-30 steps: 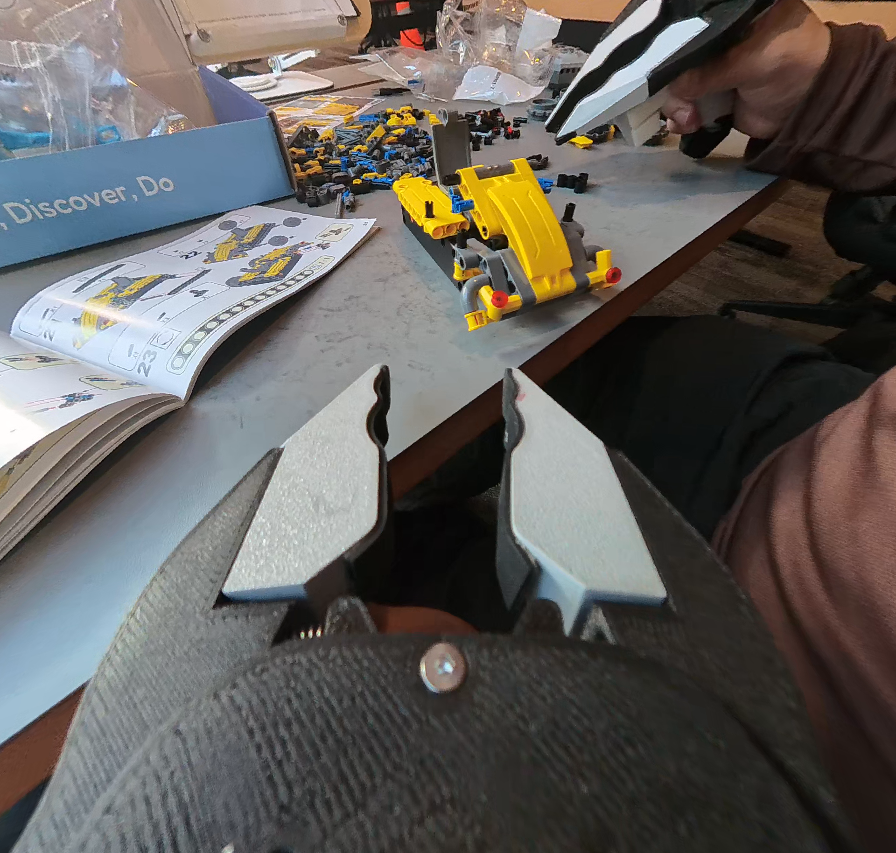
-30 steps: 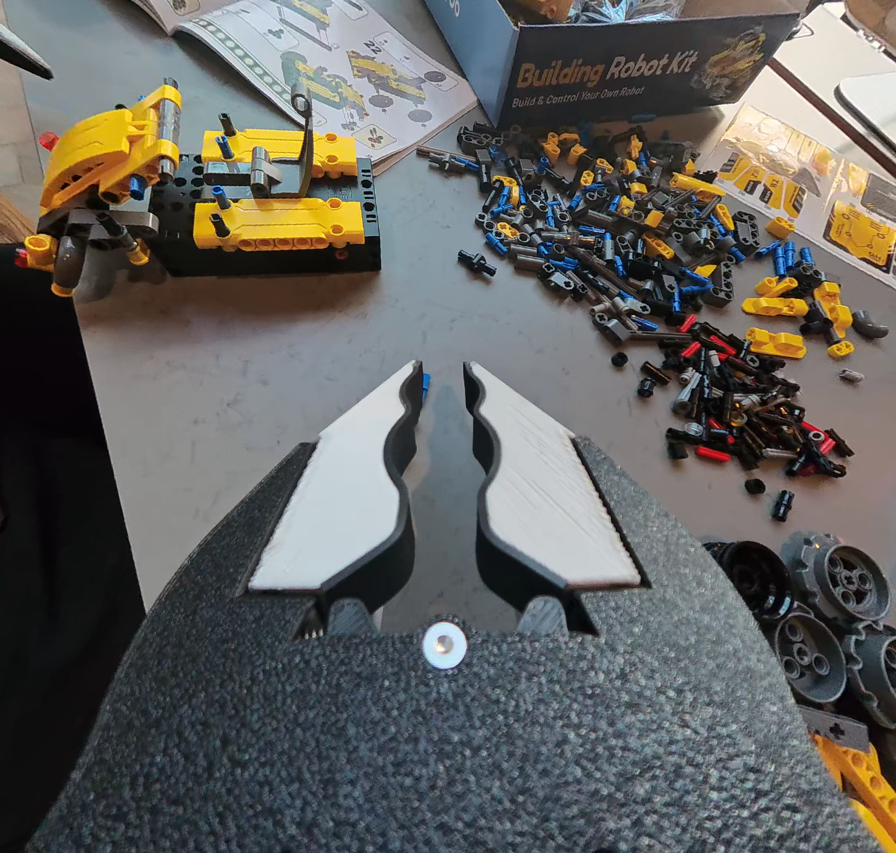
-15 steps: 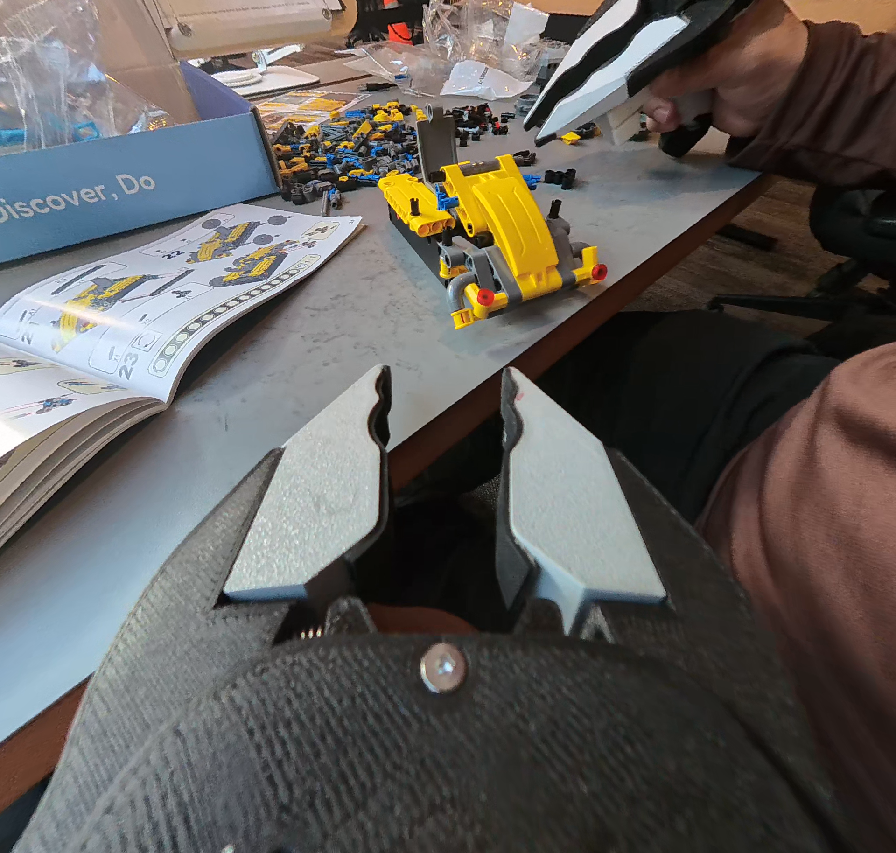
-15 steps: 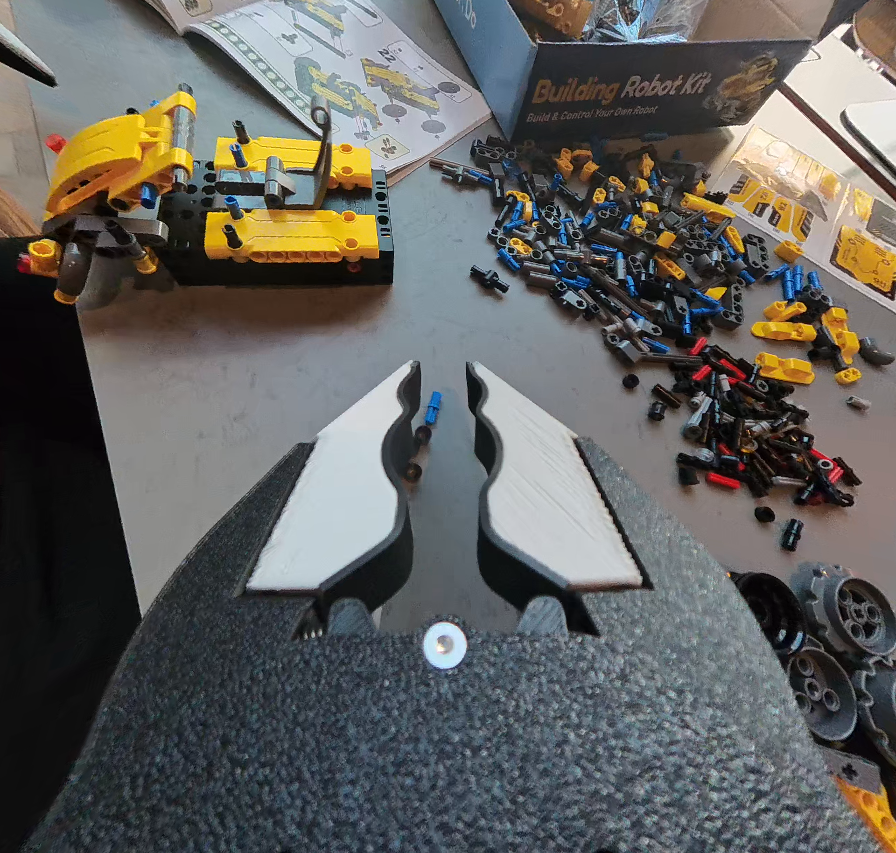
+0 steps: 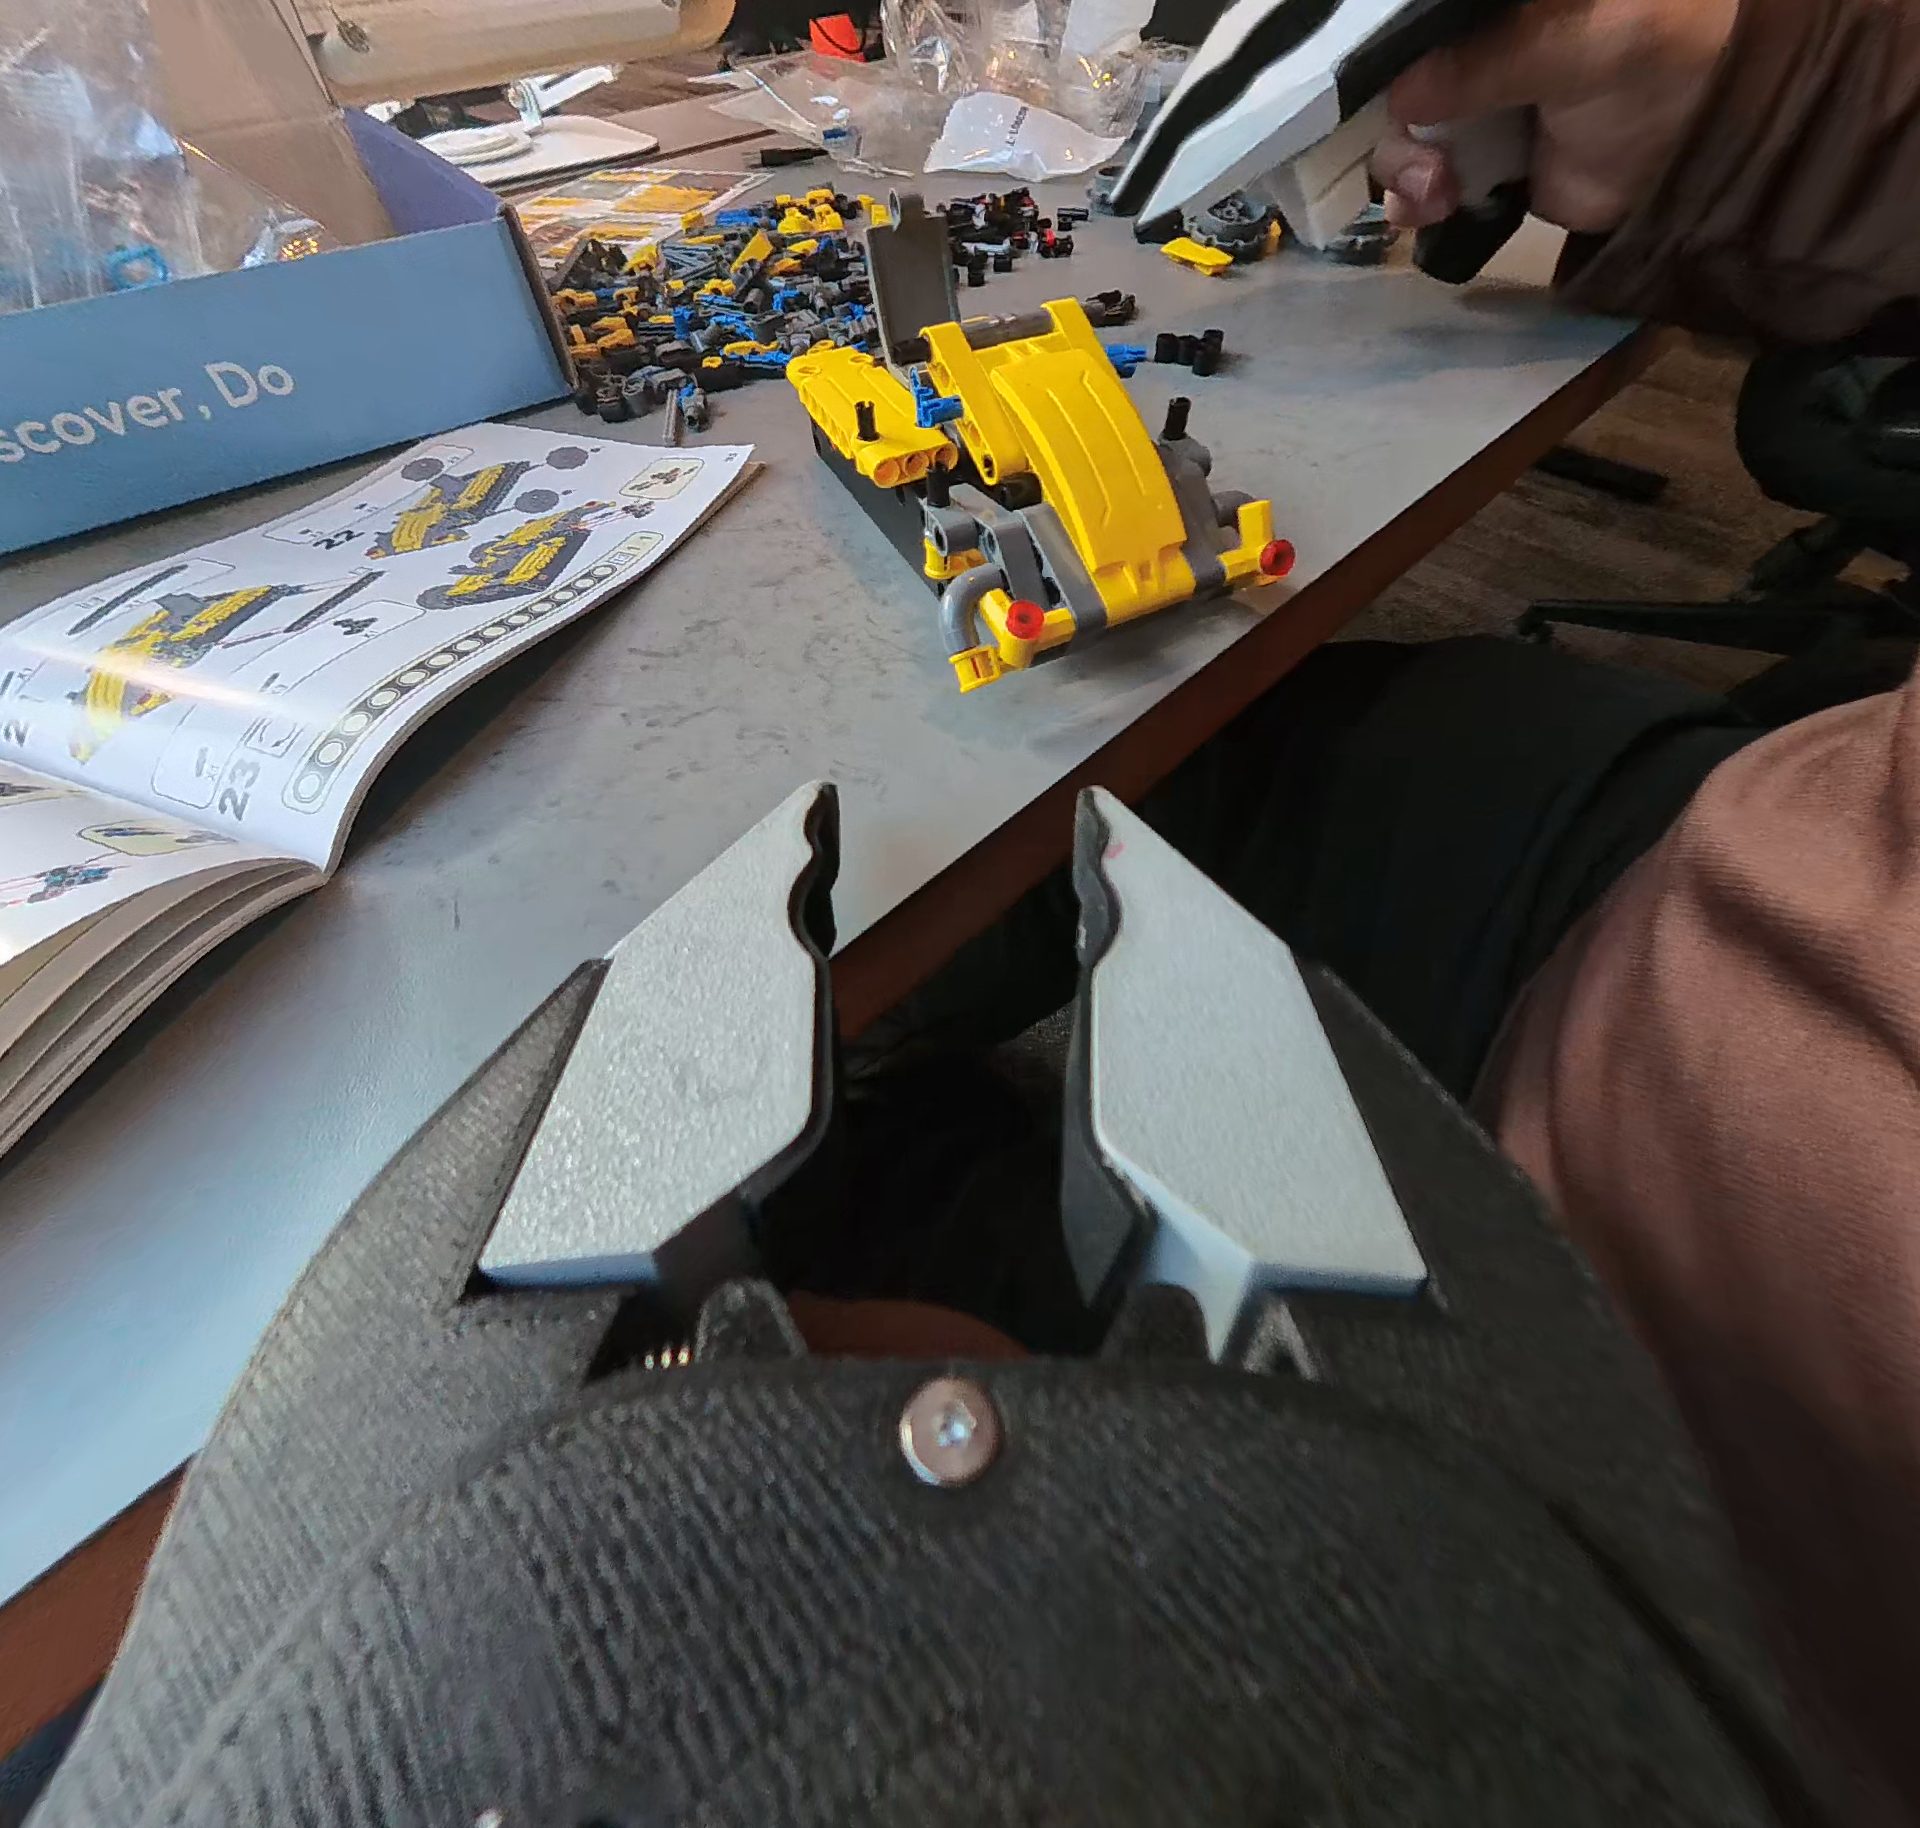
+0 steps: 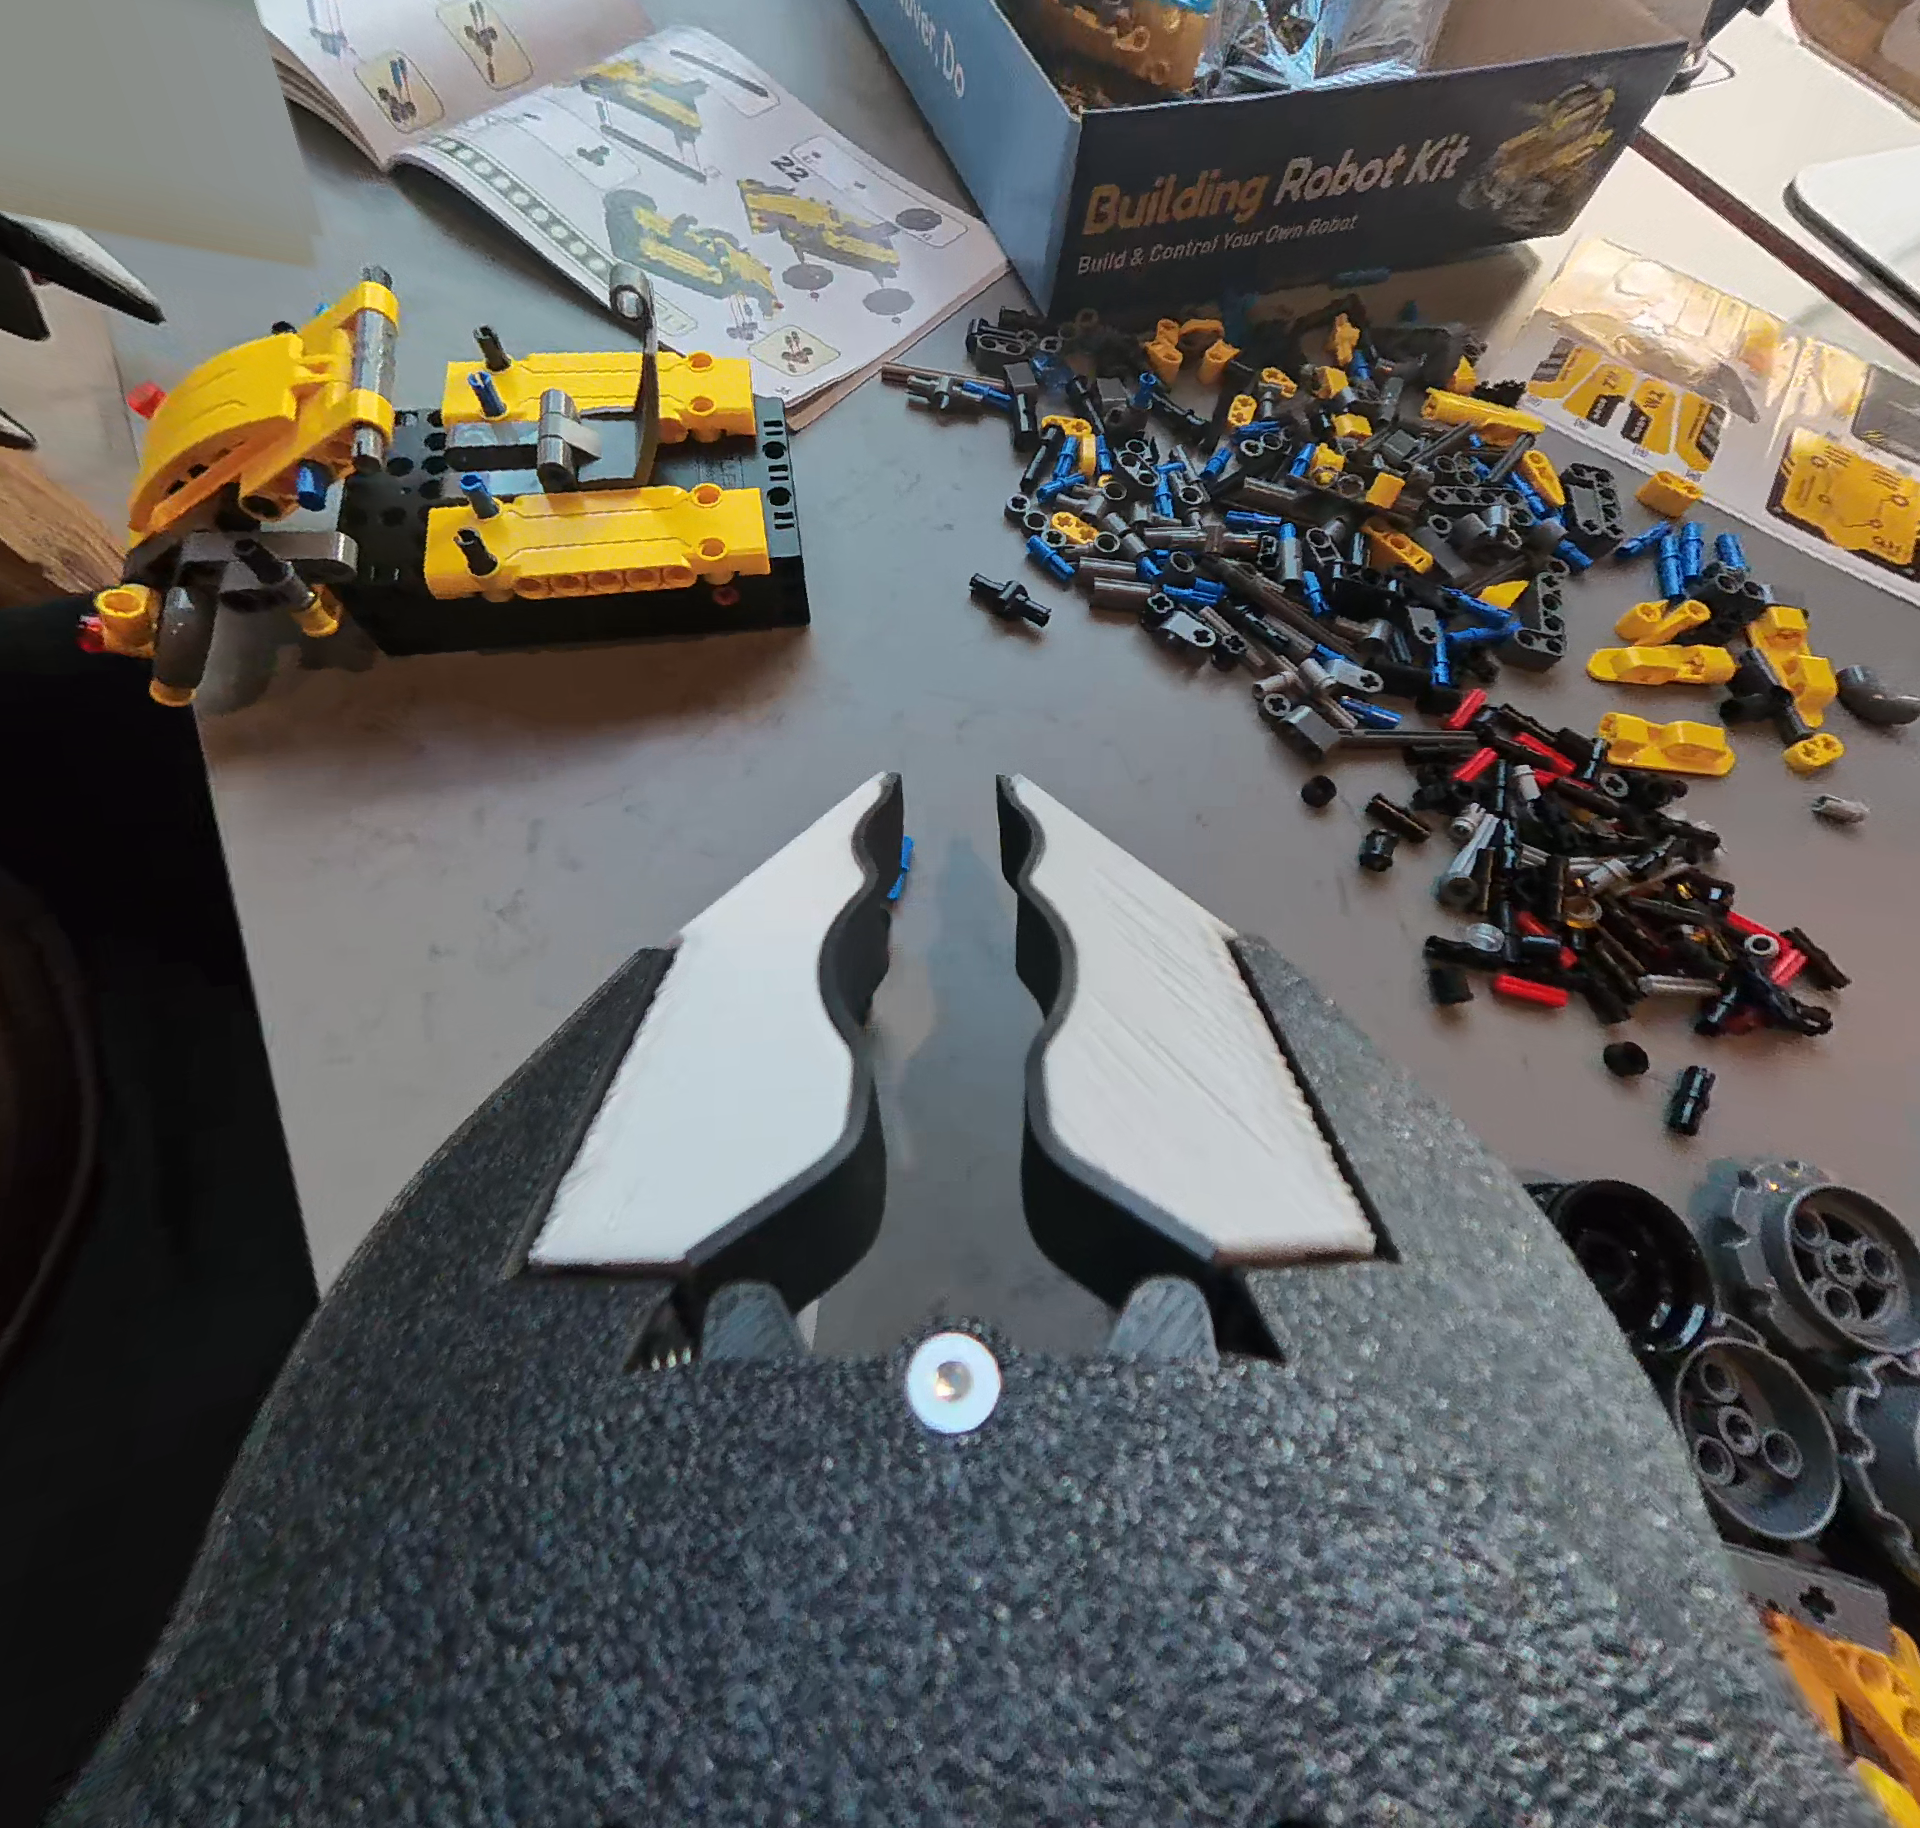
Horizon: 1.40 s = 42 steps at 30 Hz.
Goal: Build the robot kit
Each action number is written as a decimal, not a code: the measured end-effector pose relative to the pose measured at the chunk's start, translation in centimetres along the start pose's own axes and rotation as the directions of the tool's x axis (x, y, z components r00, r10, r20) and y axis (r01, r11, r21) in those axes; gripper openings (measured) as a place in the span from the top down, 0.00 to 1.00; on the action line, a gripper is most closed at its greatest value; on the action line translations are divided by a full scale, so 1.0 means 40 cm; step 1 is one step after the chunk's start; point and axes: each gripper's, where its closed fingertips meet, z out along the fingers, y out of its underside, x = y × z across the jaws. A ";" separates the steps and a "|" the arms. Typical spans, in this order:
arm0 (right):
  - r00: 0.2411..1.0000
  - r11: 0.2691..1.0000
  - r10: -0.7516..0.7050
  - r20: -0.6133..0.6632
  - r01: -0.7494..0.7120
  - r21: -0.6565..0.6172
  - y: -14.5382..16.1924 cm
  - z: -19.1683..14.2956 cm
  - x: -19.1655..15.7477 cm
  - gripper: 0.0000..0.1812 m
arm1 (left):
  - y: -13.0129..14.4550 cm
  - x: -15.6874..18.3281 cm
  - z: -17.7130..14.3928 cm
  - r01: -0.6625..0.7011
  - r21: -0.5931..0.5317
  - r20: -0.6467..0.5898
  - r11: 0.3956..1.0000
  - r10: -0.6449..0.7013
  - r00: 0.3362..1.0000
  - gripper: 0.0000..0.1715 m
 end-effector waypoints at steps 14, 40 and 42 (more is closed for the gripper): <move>1.000 1.000 -0.013 0.000 0.013 0.005 -0.002 0.011 -0.001 0.93 | -0.001 -0.014 -0.001 0.025 0.007 0.014 1.000 -0.025 1.000 0.75; 0.999 0.994 0.006 -0.042 -0.011 -0.107 0.085 -0.035 -0.056 0.85 | 0.004 -0.021 0.002 -0.012 -0.007 0.046 1.000 0.012 0.999 0.76; 0.999 0.995 0.001 -0.051 -0.006 -0.099 0.082 -0.037 -0.052 0.85 | 0.001 -0.019 0.001 -0.015 -0.002 0.045 1.000 0.015 0.999 0.76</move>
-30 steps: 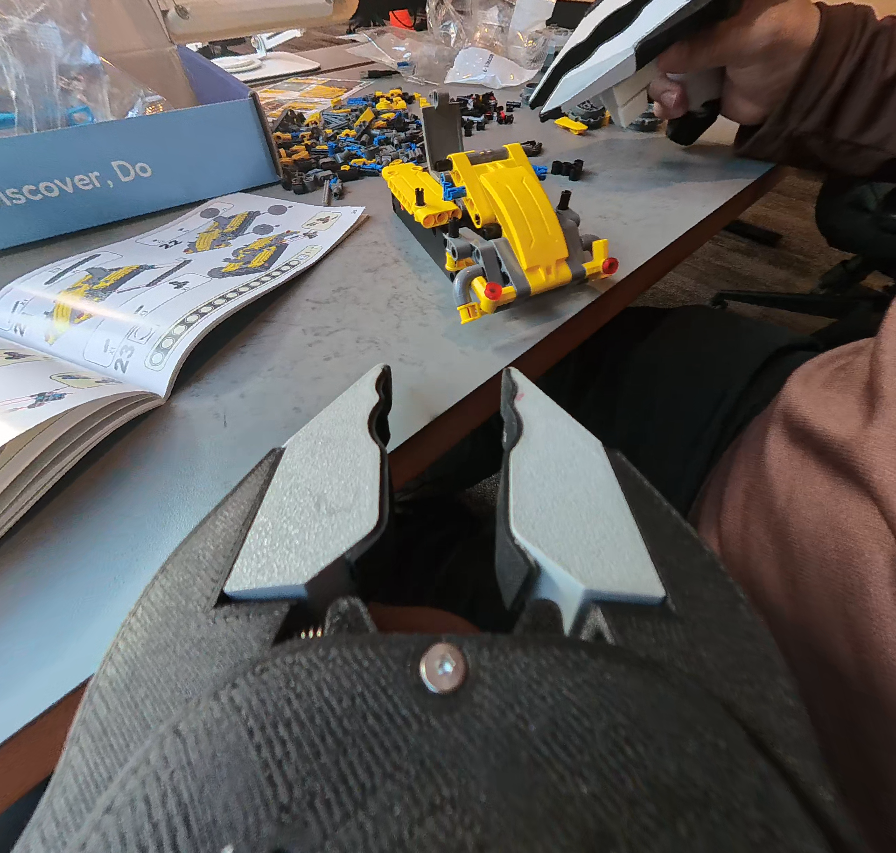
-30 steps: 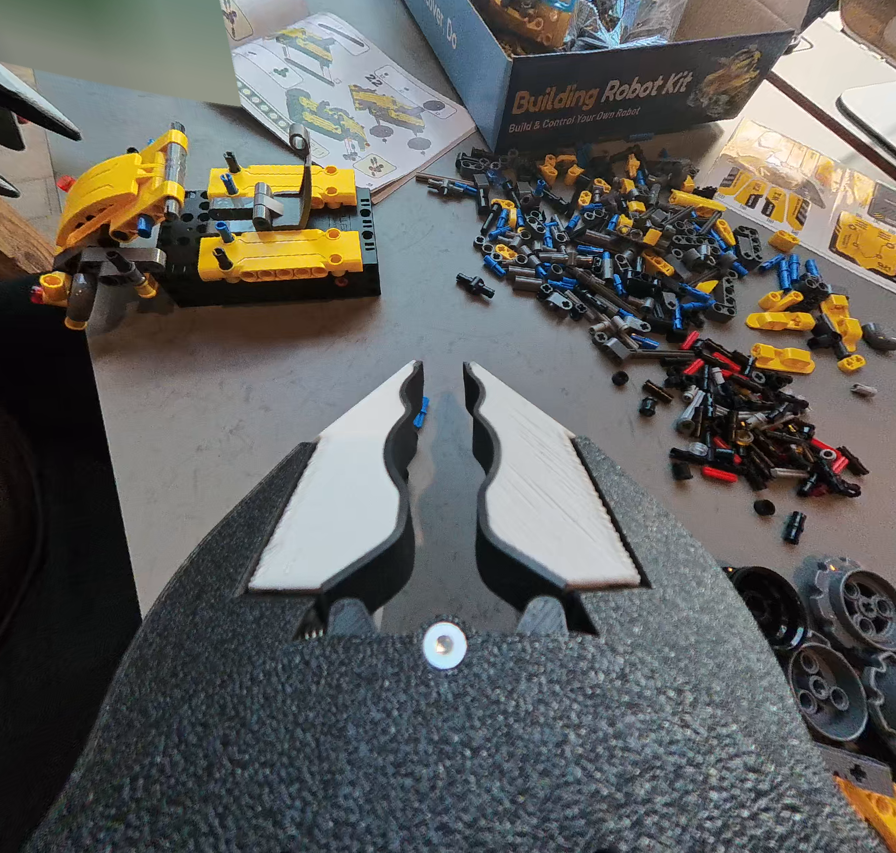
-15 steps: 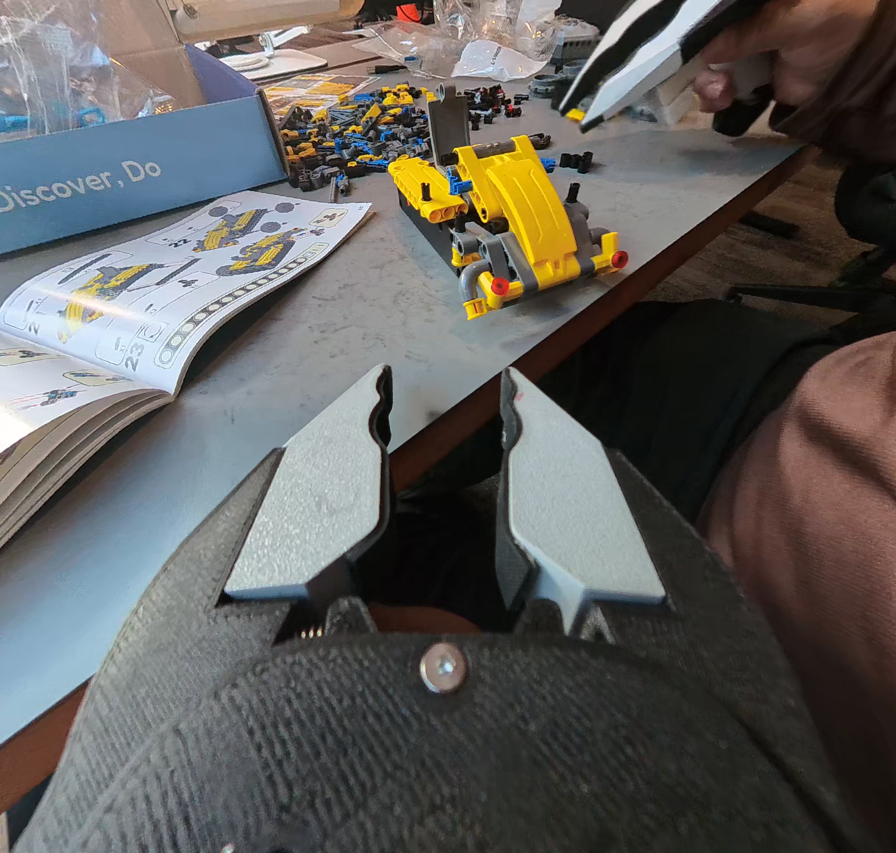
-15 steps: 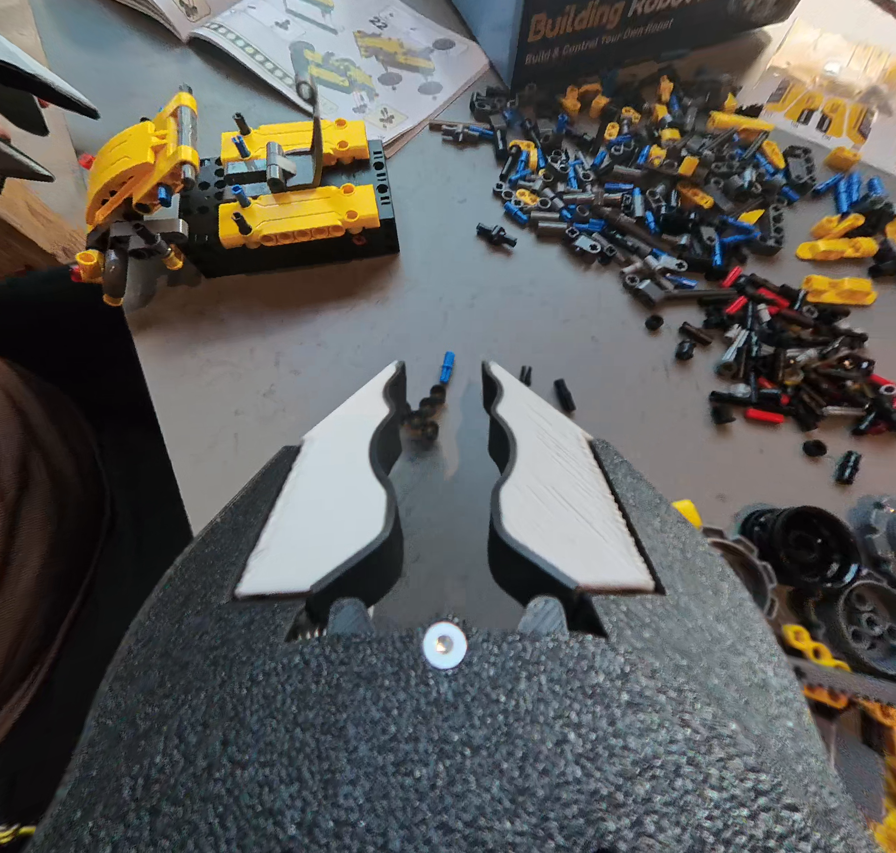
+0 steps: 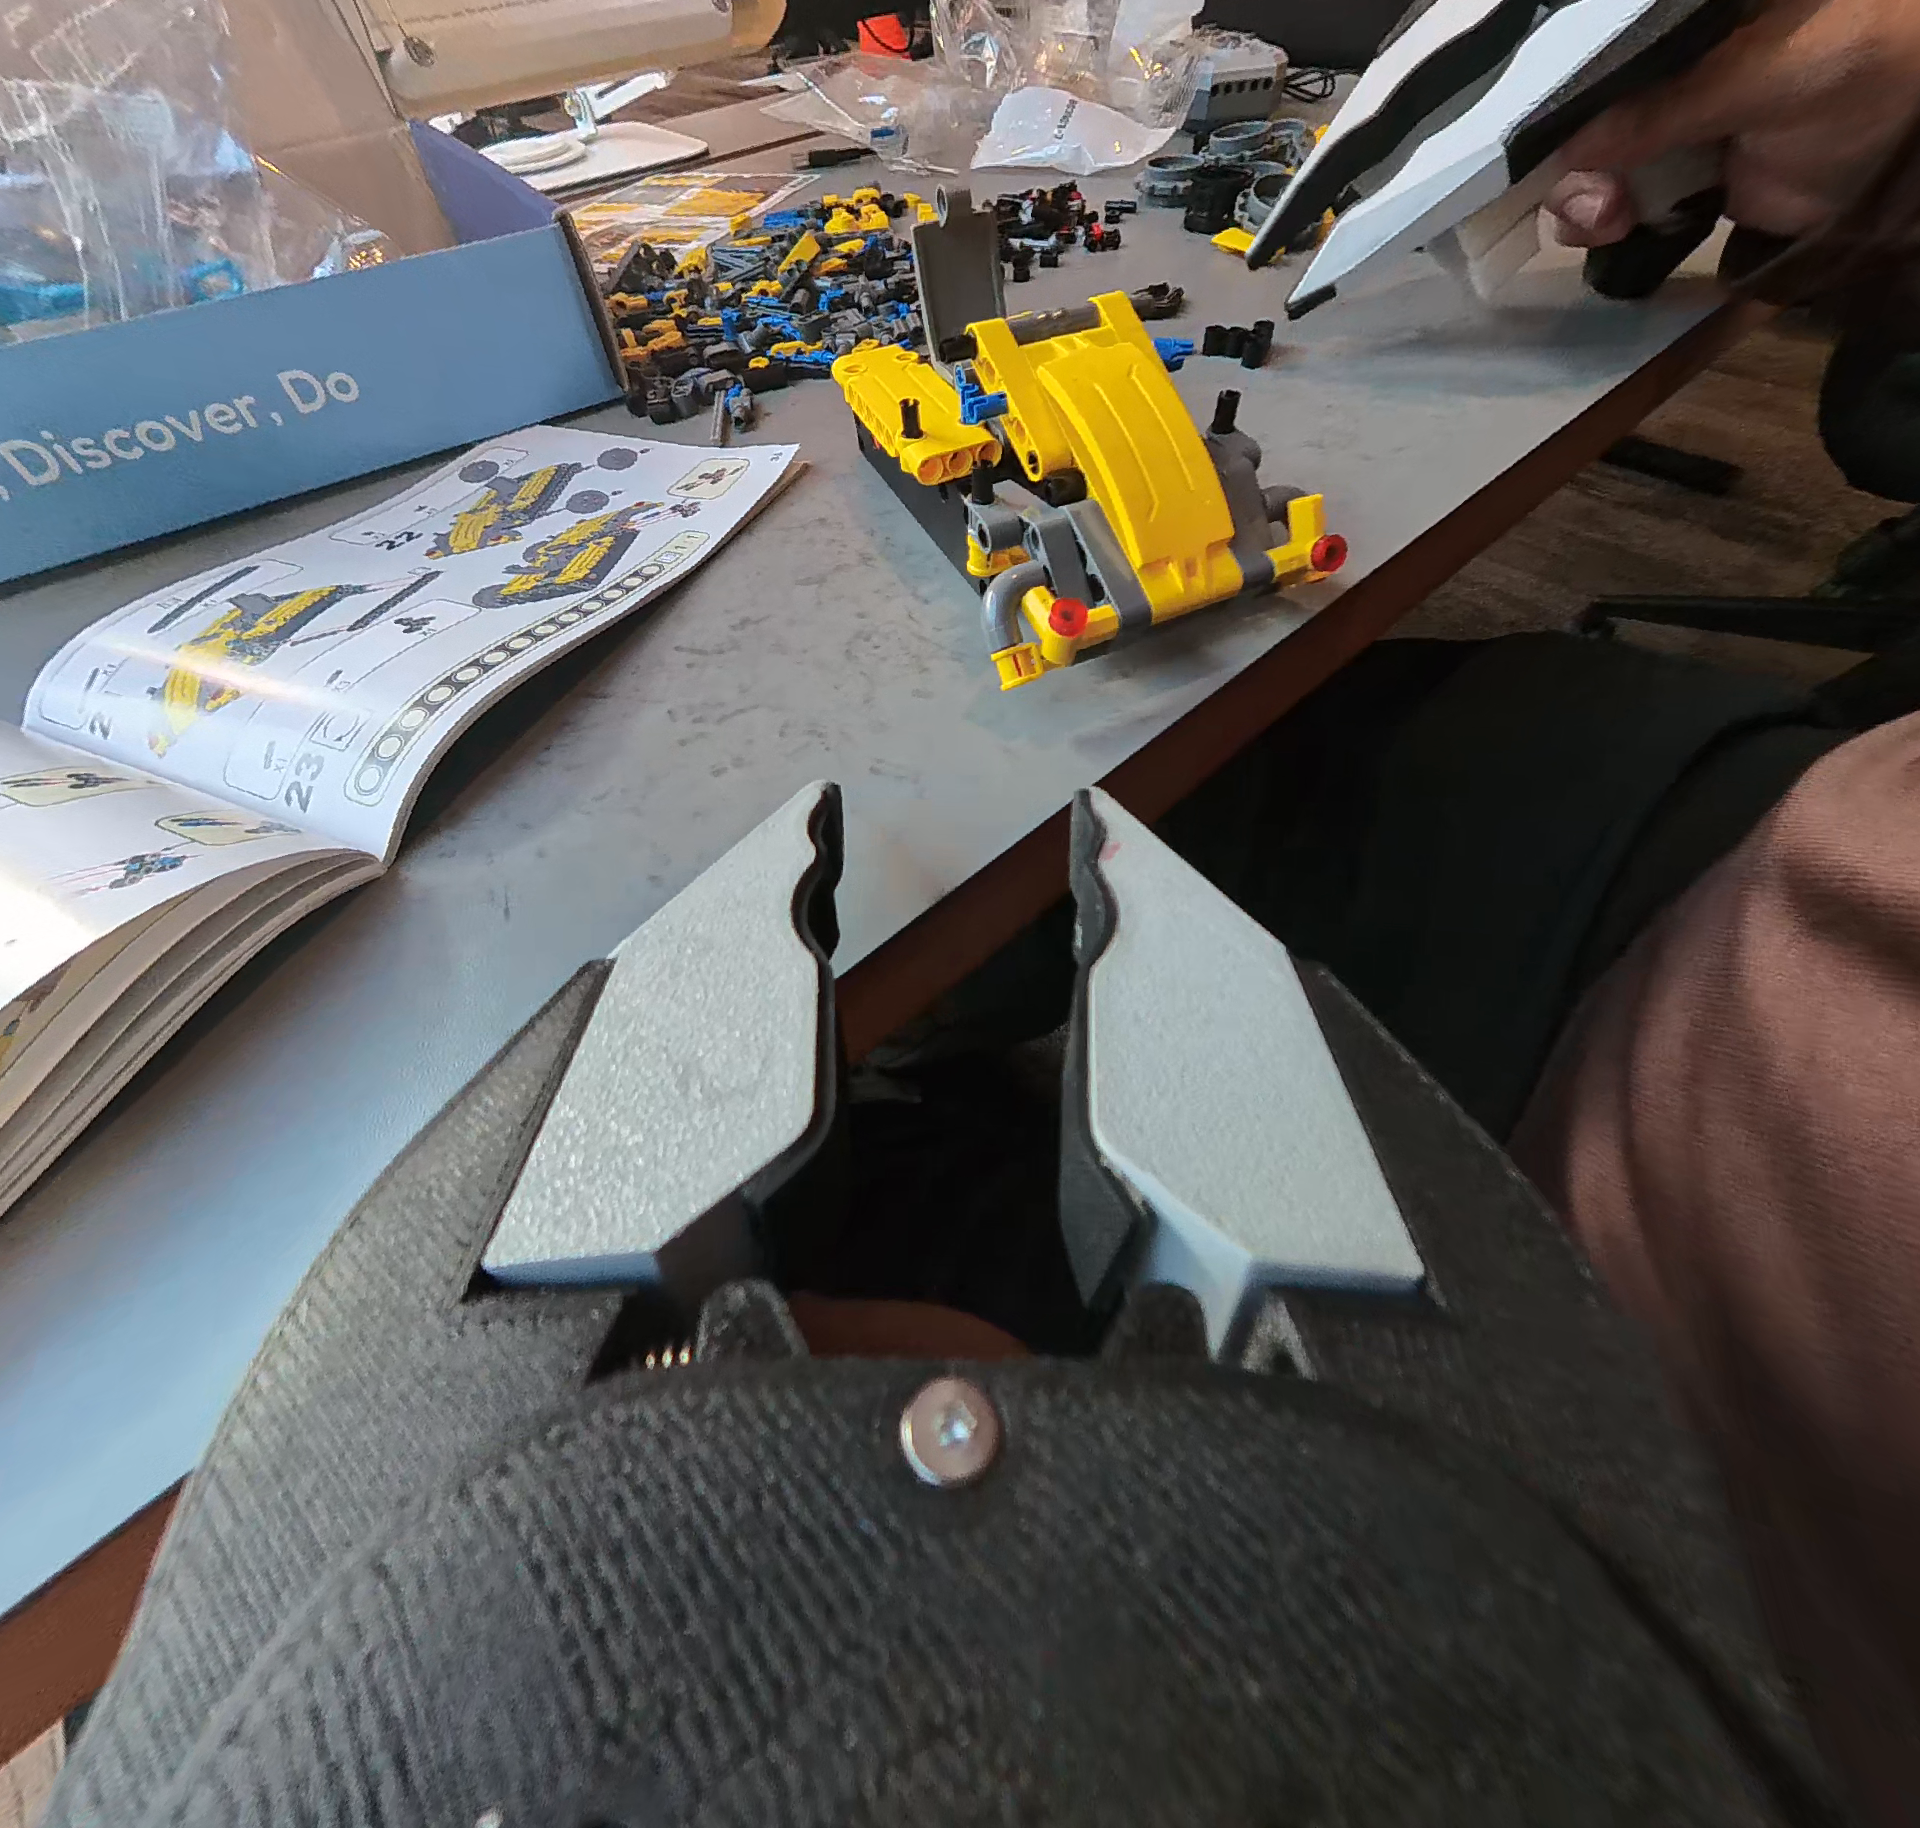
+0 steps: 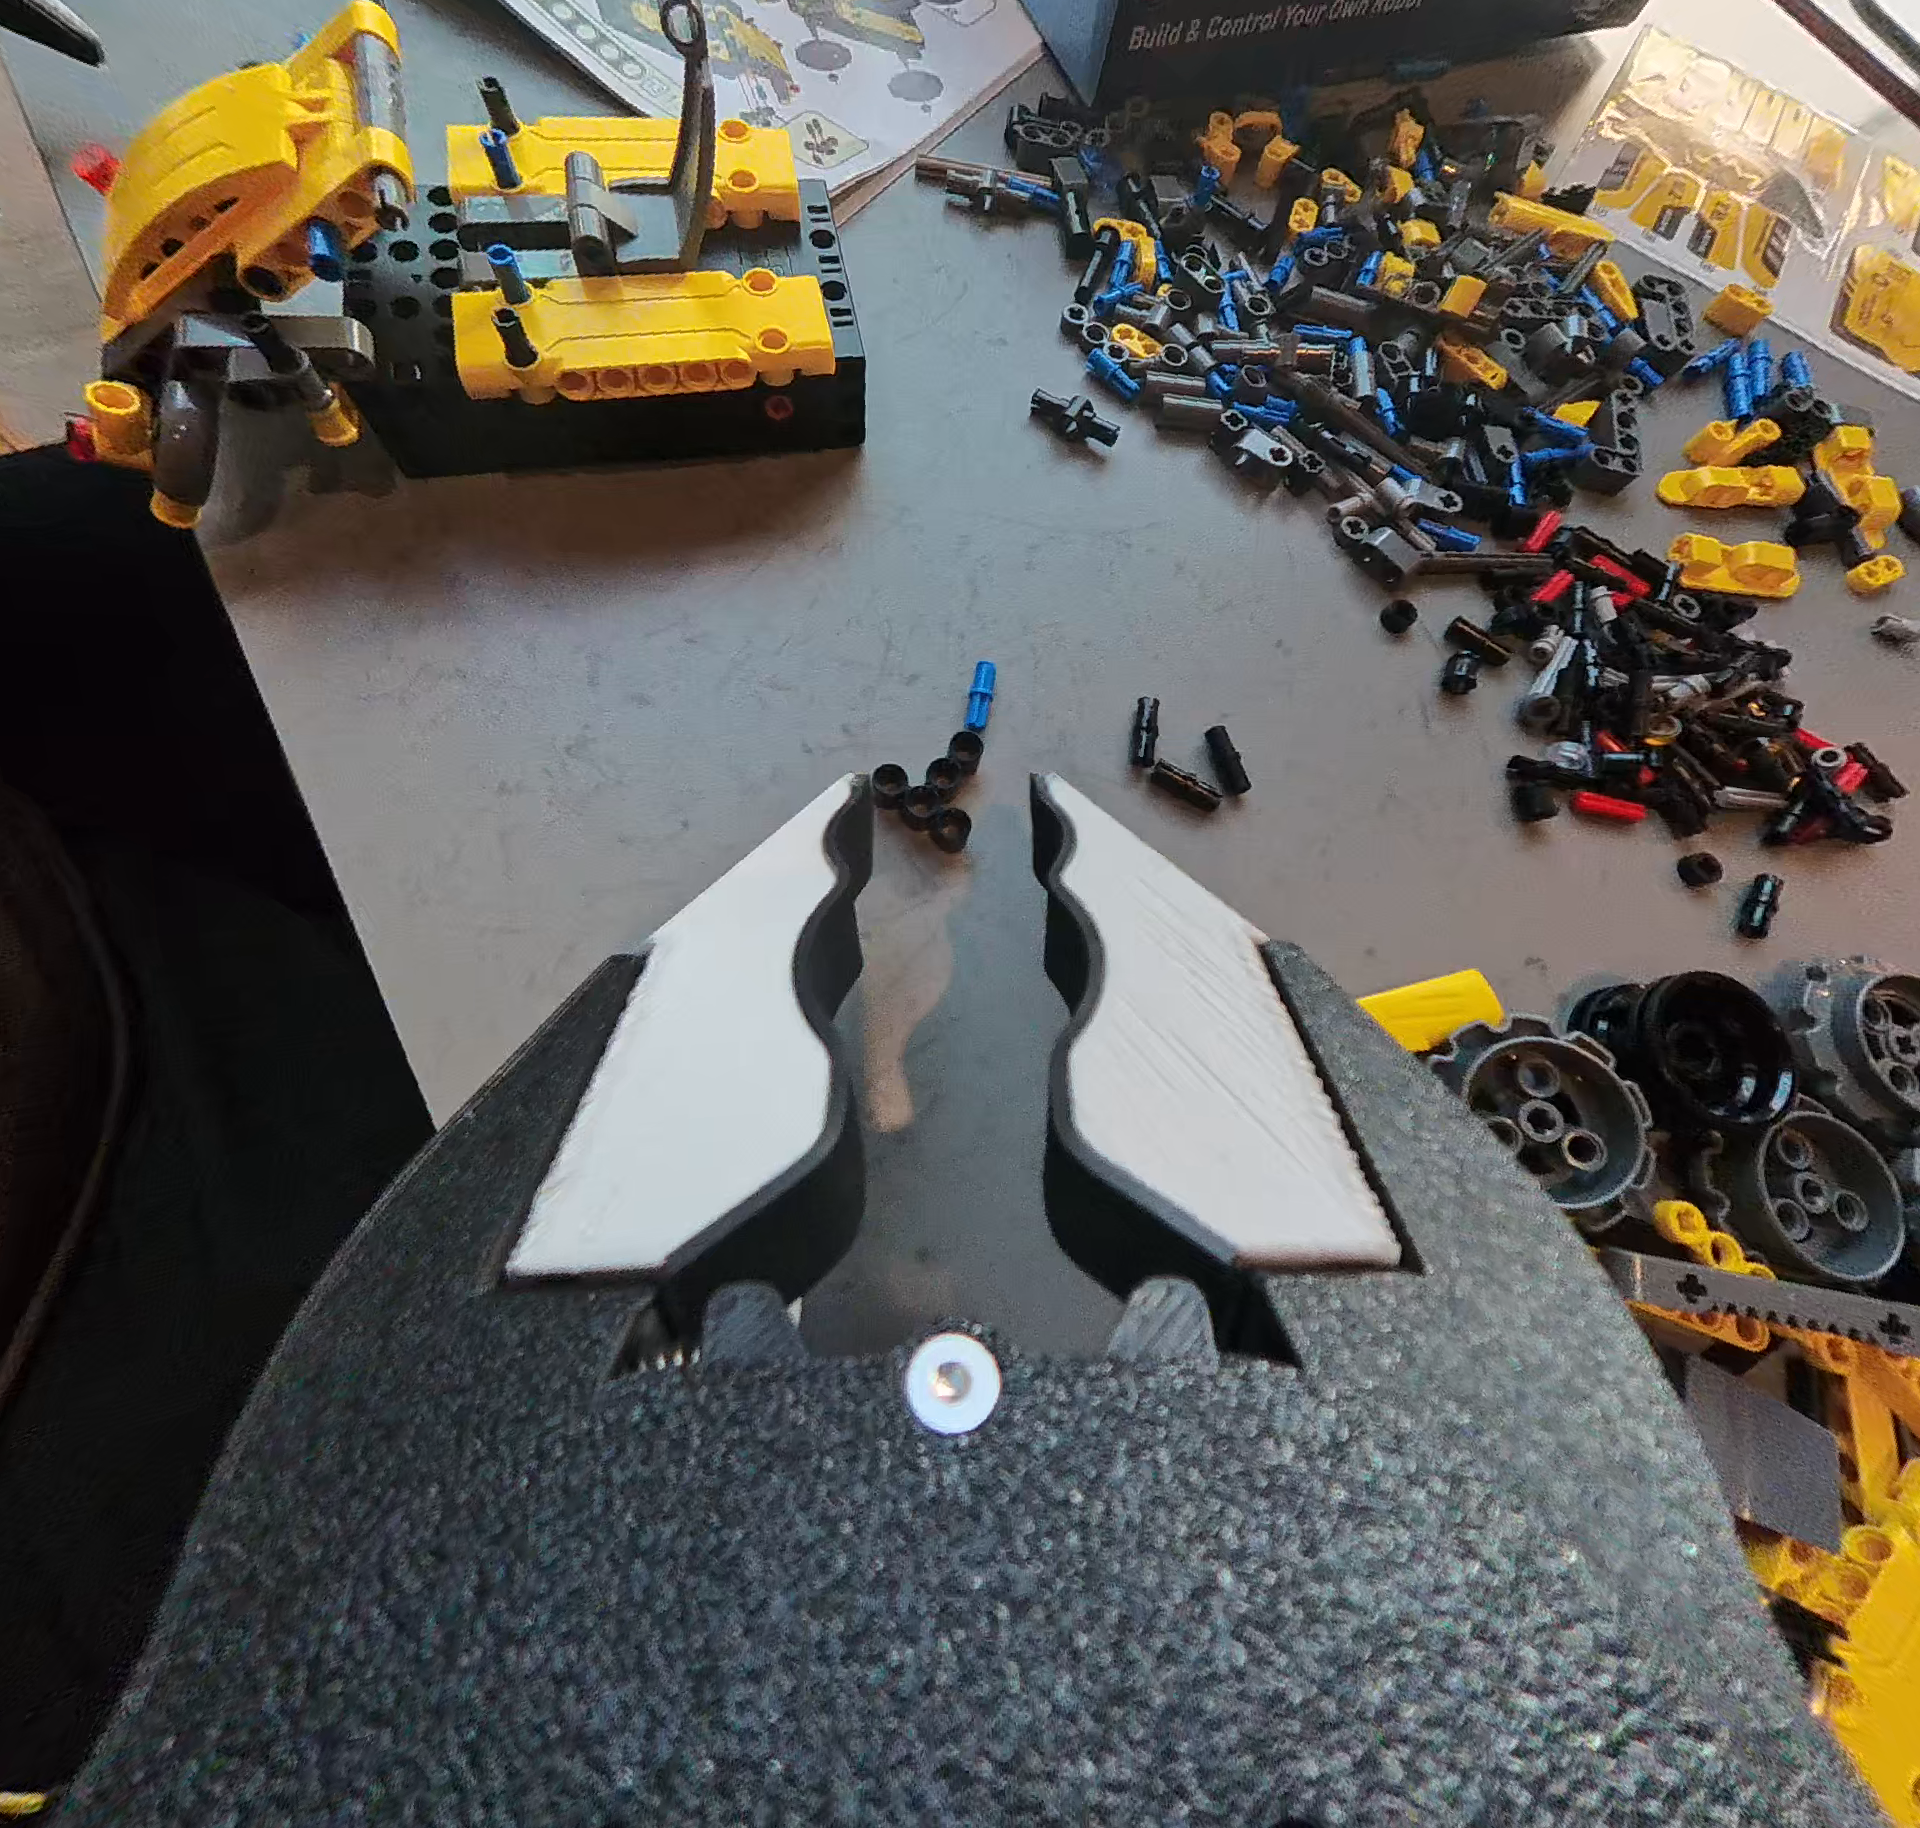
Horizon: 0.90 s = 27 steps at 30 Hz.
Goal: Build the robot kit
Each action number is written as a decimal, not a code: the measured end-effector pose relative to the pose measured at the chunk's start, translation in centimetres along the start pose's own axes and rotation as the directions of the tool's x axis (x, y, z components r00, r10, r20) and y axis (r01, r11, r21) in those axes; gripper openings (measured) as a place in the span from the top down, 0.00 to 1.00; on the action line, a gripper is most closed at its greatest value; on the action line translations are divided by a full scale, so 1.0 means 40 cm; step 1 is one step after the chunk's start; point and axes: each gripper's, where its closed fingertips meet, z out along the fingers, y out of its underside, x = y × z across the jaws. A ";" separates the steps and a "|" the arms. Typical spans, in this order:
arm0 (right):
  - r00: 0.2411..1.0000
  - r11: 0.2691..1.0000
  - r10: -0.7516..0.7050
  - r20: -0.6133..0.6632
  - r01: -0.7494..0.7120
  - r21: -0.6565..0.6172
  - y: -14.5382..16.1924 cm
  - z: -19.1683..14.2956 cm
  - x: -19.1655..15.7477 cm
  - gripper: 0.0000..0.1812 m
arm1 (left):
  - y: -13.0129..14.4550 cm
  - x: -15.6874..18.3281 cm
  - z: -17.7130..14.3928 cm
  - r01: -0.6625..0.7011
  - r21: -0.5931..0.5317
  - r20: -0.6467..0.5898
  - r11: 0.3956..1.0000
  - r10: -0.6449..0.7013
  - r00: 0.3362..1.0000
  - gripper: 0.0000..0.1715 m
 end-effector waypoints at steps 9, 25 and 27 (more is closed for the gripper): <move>1.000 1.000 0.005 0.008 -0.005 -0.020 0.011 0.007 0.002 0.85 | -0.008 0.005 -0.008 -0.017 0.015 0.002 1.000 0.017 1.000 0.76; 0.999 0.999 0.033 0.038 -0.031 -0.038 0.012 0.017 -0.005 0.80 | -0.007 -0.001 -0.006 -0.009 0.011 0.018 1.000 0.009 1.000 0.76; 0.998 0.997 0.043 0.044 -0.040 -0.058 0.015 0.024 -0.009 0.80 | -0.004 -0.002 -0.005 -0.014 0.005 0.022 1.000 0.014 1.000 0.76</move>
